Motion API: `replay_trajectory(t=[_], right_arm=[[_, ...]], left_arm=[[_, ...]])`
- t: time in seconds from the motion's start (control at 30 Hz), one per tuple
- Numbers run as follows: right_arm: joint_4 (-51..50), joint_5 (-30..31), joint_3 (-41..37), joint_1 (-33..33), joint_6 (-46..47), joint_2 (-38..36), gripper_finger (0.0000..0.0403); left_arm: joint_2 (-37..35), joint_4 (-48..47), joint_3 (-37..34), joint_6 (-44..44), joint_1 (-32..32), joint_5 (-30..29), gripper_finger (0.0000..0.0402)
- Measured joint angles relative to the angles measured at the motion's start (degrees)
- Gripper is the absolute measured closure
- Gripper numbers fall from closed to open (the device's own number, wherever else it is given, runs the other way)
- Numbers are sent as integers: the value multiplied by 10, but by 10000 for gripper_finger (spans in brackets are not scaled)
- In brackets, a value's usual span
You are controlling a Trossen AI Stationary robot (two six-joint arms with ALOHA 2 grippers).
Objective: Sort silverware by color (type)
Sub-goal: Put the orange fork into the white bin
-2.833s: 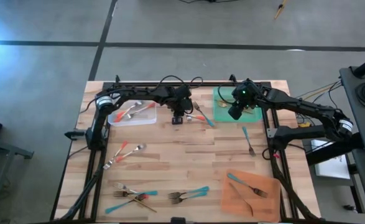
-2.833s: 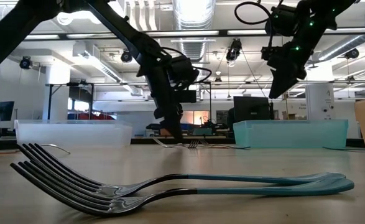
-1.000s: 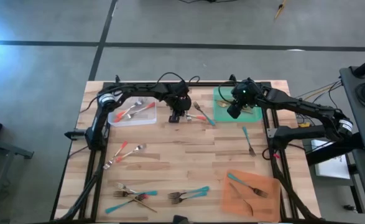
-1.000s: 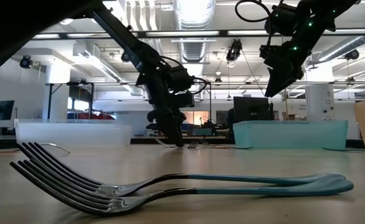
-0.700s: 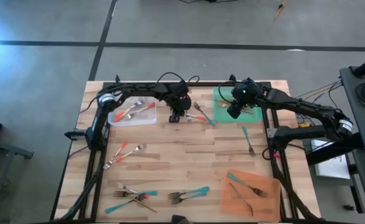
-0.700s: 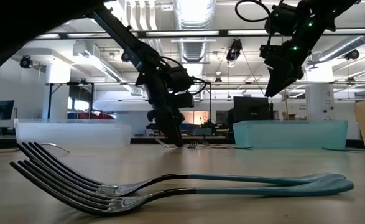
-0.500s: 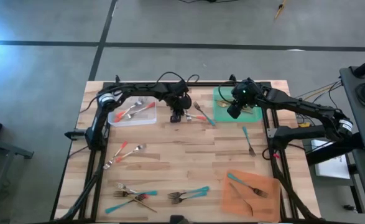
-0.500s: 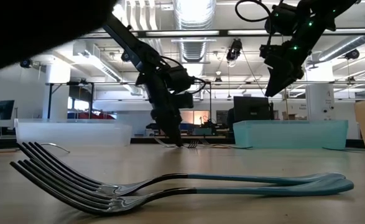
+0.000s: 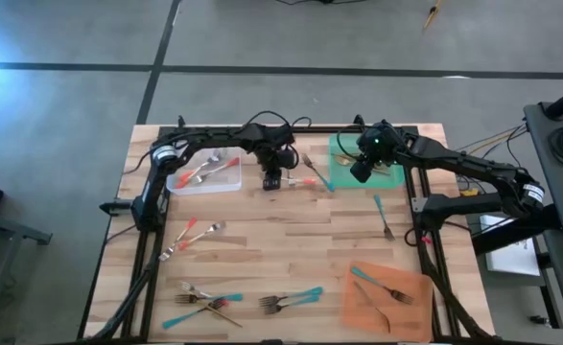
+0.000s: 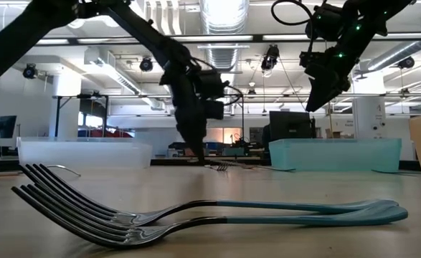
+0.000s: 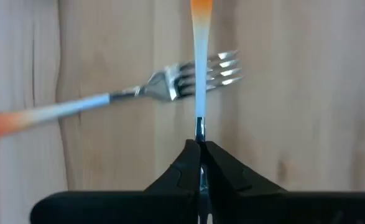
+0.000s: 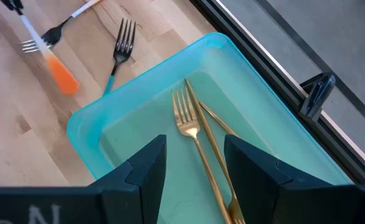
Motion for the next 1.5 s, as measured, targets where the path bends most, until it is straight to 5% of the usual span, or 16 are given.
replay_trajectory(t=[0.3, 0.53, 0.73, 1.07, 1.27, 1.5], right_arm=[[-5, 0, -3, 0, 0, 0, 250], [-5, 0, -20, 0, 6, 0, 250], [-5, 0, -23, 0, 10, 0, 250], [11, 0, -23, 0, 7, 0, 250], [15, 0, -23, 0, 6, 0, 250], [14, 0, -23, 0, 6, 0, 250]], left_arm=[[-7, -207, 97, 4, -12, -10, 401], [-103, -251, 66, -12, -5, -24, 401], [-253, -243, -34, -79, 17, -119, 402], [-483, -109, -336, -162, 70, -223, 401], [-520, -42, -405, -209, 73, -237, 393], [-519, -64, -406, -226, 74, -262, 334]])
